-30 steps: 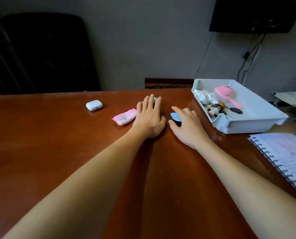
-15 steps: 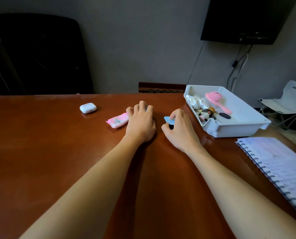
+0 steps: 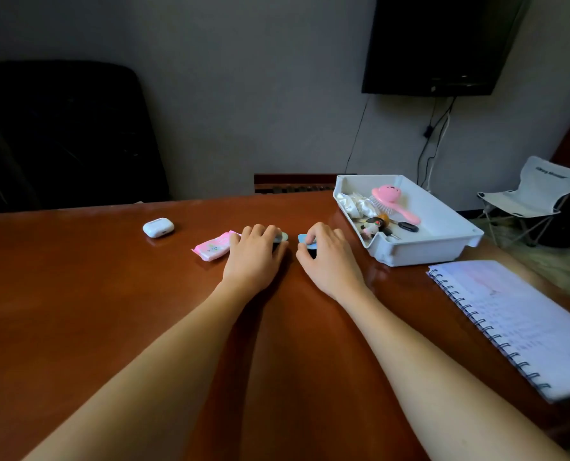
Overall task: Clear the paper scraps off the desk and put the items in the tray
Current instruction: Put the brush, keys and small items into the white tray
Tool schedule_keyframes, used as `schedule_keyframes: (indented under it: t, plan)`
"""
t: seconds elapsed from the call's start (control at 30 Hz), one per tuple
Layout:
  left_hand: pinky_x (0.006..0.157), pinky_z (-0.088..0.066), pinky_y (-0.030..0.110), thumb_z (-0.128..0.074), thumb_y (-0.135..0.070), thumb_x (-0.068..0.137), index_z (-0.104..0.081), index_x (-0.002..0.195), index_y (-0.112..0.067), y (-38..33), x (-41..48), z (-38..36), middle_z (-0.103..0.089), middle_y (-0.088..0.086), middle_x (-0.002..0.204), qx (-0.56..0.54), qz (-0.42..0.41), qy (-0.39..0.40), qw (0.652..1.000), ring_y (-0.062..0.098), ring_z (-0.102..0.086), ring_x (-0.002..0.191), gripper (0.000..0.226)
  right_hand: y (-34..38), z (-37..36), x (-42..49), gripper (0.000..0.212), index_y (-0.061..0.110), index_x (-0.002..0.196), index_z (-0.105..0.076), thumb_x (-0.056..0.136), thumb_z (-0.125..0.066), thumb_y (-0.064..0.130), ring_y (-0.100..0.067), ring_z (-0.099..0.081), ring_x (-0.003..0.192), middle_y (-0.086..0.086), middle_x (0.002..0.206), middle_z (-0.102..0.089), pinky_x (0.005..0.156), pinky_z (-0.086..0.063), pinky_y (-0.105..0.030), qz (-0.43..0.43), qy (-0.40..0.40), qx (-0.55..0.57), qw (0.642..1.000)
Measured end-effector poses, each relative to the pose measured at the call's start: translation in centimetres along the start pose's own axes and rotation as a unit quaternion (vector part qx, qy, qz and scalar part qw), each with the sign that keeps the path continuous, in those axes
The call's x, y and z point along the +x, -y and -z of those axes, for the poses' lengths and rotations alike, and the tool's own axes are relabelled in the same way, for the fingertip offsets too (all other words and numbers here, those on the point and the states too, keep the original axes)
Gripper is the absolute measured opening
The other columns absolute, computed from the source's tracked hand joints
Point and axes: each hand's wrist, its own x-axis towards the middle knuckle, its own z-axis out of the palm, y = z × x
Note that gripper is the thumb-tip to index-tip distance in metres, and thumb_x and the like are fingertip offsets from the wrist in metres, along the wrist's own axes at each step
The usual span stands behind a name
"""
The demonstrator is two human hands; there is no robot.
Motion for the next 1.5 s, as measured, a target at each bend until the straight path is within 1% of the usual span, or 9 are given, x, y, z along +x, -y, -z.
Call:
schedule_keyframes:
  t: [0.17, 0.4, 0.57, 0.77, 0.87, 1.0, 1.07, 1.17, 1.5]
  plan:
    - [0.105, -0.034, 0.048, -0.041, -0.040, 0.103, -0.049, 0.132, -0.023, -0.6, -1.8, 1.7, -0.053, 0.003, 0.134, -0.033, 0.031, 0.047, 0.998, 0.024, -0.046, 0.123, 0.034, 0.5, 1.1, -0.9, 0.012, 0.017, 0.099, -0.049, 0.097, -0.054, 0.028, -0.020, -0.048, 0.101, 0.011, 0.095, -0.052, 0.083, -0.045, -0.036, -0.014, 0.042, 0.037, 0.998]
    - [0.082, -0.056, 0.037, -0.060, -0.031, 0.095, -0.051, 0.120, -0.021, -1.2, -3.8, 5.8, -0.063, 0.003, 0.111, -0.092, 0.034, 0.122, 0.988, 0.019, -0.061, 0.094, 0.028, 1.3, 5.2, -1.7, 0.012, 0.028, 0.096, -0.052, 0.096, -0.060, 0.038, -0.017, -0.056, 0.105, 0.004, 0.115, -0.059, 0.080, -0.045, -0.032, 0.003, 0.174, 0.033, 0.984]
    - [0.087, -0.055, 0.035, -0.066, -0.026, 0.092, -0.049, 0.131, -0.016, -2.5, -4.5, 7.9, -0.060, 0.005, 0.122, -0.105, 0.037, 0.129, 0.985, 0.020, -0.059, 0.105, 0.044, 1.8, 9.2, -1.7, 0.014, 0.033, 0.093, -0.053, 0.092, -0.063, 0.042, -0.016, -0.060, 0.099, 0.005, 0.110, -0.062, 0.082, -0.051, -0.039, 0.020, 0.147, 0.023, 0.989]
    - [0.076, -0.053, 0.030, -0.071, -0.032, 0.087, -0.059, 0.119, -0.019, -5.5, -3.3, 9.4, -0.060, 0.003, 0.115, -0.141, 0.025, 0.099, 0.985, 0.017, -0.058, 0.094, 0.036, 0.2, 14.1, -0.6, 0.011, 0.033, 0.094, -0.056, 0.090, -0.064, 0.038, -0.010, -0.056, 0.068, 0.009, 0.088, -0.060, 0.059, -0.041, -0.028, 0.009, 0.113, 0.007, 0.994]
    - [0.067, -0.044, 0.023, -0.072, -0.033, 0.086, -0.061, 0.115, -0.019, -7.7, -2.0, 9.7, -0.060, 0.002, 0.116, -0.147, -0.005, 0.094, 0.985, 0.016, -0.057, 0.094, 0.034, -1.3, 16.1, 0.4, 0.009, 0.034, 0.093, -0.057, 0.088, -0.064, 0.037, -0.020, -0.061, 0.075, 0.003, 0.098, -0.062, 0.068, -0.048, -0.035, -0.012, 0.104, 0.006, 0.994]
    - [0.071, -0.046, 0.026, -0.071, -0.034, 0.086, -0.064, 0.114, -0.017, -10.2, 0.2, 9.9, -0.060, 0.000, 0.111, -0.166, -0.032, 0.081, 0.982, 0.016, -0.058, 0.092, 0.033, -4.2, 18.0, 1.7, 0.009, 0.031, 0.093, -0.063, 0.086, -0.066, 0.035, -0.007, -0.056, 0.084, 0.010, 0.115, -0.060, 0.077, -0.047, -0.031, -0.034, 0.096, -0.002, 0.995]
    - [0.073, -0.051, 0.028, -0.070, -0.034, 0.087, -0.065, 0.114, -0.016, -11.0, 1.1, 9.5, -0.062, 0.001, 0.110, -0.173, -0.042, 0.081, 0.981, 0.016, -0.060, 0.092, 0.033, -5.7, 18.3, 2.3, 0.009, 0.030, 0.092, -0.065, 0.085, -0.068, 0.035, -0.005, -0.054, 0.094, 0.015, 0.120, -0.060, 0.082, -0.044, -0.023, -0.036, 0.106, -0.005, 0.994]
    - [0.076, -0.052, 0.030, -0.070, -0.034, 0.088, -0.064, 0.120, -0.015, -11.6, 2.8, 8.5, -0.062, 0.001, 0.114, -0.170, -0.042, 0.088, 0.981, 0.018, -0.060, 0.095, 0.038, -8.0, 18.3, 3.0, 0.012, 0.019, 0.097, -0.068, 0.086, -0.070, 0.025, -0.008, -0.051, 0.096, 0.012, 0.112, -0.058, 0.070, -0.036, -0.007, -0.057, 0.099, -0.006, 0.993]
    - [0.072, -0.047, 0.024, -0.073, -0.034, 0.086, -0.061, 0.125, -0.012, -15.3, 9.0, 4.5, -0.064, 0.005, 0.115, -0.176, -0.064, 0.166, 0.968, 0.019, -0.061, 0.094, 0.046, -14.1, 17.7, 5.8, 0.011, 0.026, 0.089, -0.069, 0.082, -0.076, 0.030, -0.015, -0.060, 0.093, 0.004, 0.105, -0.067, 0.072, -0.039, -0.027, -0.112, 0.120, -0.050, 0.985]
